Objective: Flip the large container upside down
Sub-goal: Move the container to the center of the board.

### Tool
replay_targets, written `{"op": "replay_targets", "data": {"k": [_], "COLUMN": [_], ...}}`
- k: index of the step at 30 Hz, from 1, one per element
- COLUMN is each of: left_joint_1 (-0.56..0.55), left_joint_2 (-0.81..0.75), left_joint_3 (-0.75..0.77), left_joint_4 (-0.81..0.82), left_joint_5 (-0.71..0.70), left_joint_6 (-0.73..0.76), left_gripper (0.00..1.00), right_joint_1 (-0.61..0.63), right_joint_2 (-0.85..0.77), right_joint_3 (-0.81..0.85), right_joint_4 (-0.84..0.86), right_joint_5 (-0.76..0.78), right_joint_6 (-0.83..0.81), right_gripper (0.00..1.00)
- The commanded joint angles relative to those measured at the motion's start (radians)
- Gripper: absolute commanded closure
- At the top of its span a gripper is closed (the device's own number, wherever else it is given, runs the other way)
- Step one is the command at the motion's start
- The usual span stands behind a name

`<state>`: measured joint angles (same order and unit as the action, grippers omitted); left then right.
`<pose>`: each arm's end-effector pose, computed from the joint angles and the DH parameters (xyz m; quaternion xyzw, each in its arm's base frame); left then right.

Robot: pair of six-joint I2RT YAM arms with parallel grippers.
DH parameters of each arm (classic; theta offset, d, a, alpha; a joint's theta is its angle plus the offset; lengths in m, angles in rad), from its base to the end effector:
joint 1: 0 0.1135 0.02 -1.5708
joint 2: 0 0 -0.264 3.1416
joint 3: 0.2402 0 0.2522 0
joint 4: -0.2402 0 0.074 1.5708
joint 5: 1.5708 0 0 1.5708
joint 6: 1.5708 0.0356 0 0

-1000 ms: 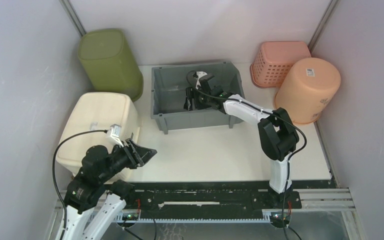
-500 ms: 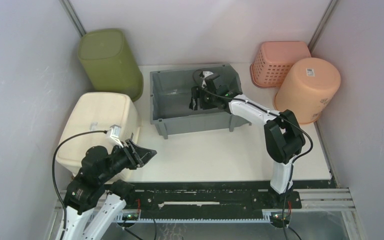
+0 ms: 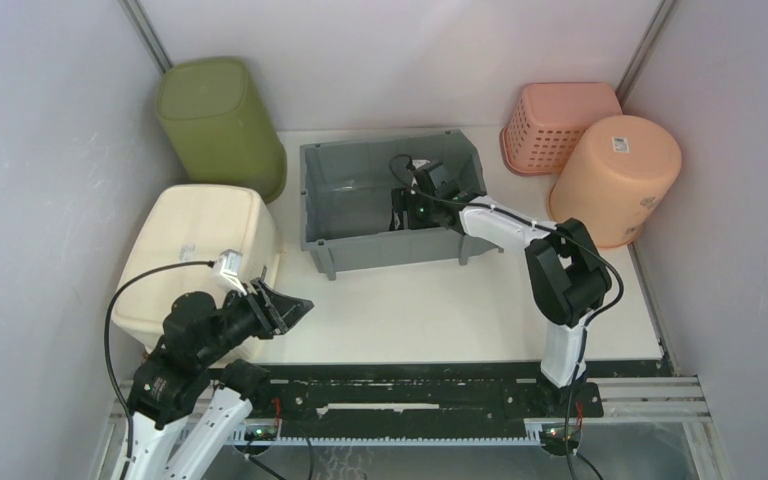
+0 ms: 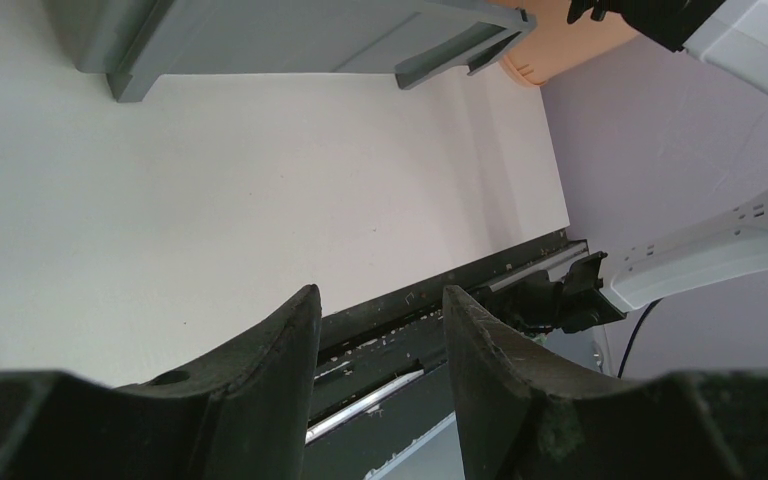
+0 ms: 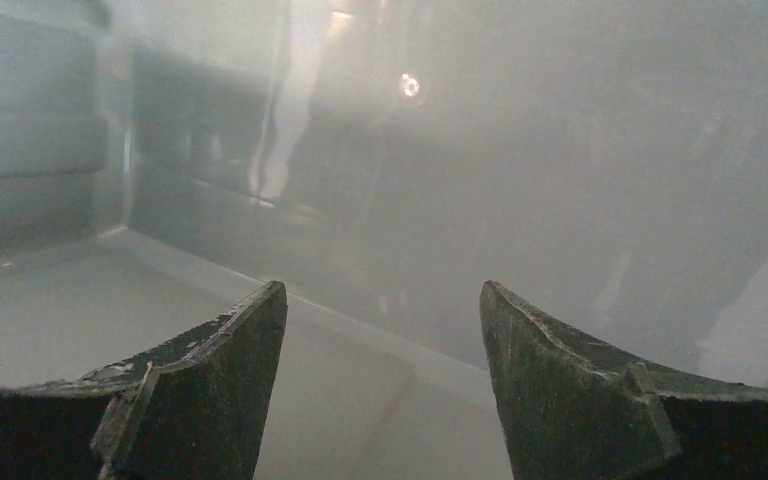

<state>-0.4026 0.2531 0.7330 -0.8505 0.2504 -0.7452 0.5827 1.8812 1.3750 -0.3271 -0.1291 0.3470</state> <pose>0.0473 -0.0297 0.3066 -0.0701 0.8189 -0.3907 0.4146 0.3461 0.2335 0.2177 -0.1325 0.9216 0.2150 0.2946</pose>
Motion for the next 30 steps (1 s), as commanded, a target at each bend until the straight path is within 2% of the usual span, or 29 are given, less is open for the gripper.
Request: {"op": "replay_targets", "data": {"k": [1, 11, 30], "left_joint_1": [0.007, 0.007, 0.007], "left_joint_2": [0.005, 0.0, -0.021], "left_joint_3": [0.005, 0.001, 0.002], "left_joint_4": [0.03, 0.033, 0.028], "left_joint_5": [0.017, 0.018, 0.02], "left_joint_6": [-0.013, -0.018, -0.02], "left_gripper": [0.47, 0.47, 0.47], "right_joint_1": [0.025, 0.088, 0.243], "right_joint_2": [-0.071, -0.152, -0.268], "right_joint_3": [-0.038, -0.177, -0.341], "right_joint_4": [0.017, 0.041, 0.039], "right_joint_5": [0.003, 0.038, 0.094], "right_joint_6": [0.006, 0.038, 0.124], "right_gripper": [0.21, 0.21, 0.21]}}
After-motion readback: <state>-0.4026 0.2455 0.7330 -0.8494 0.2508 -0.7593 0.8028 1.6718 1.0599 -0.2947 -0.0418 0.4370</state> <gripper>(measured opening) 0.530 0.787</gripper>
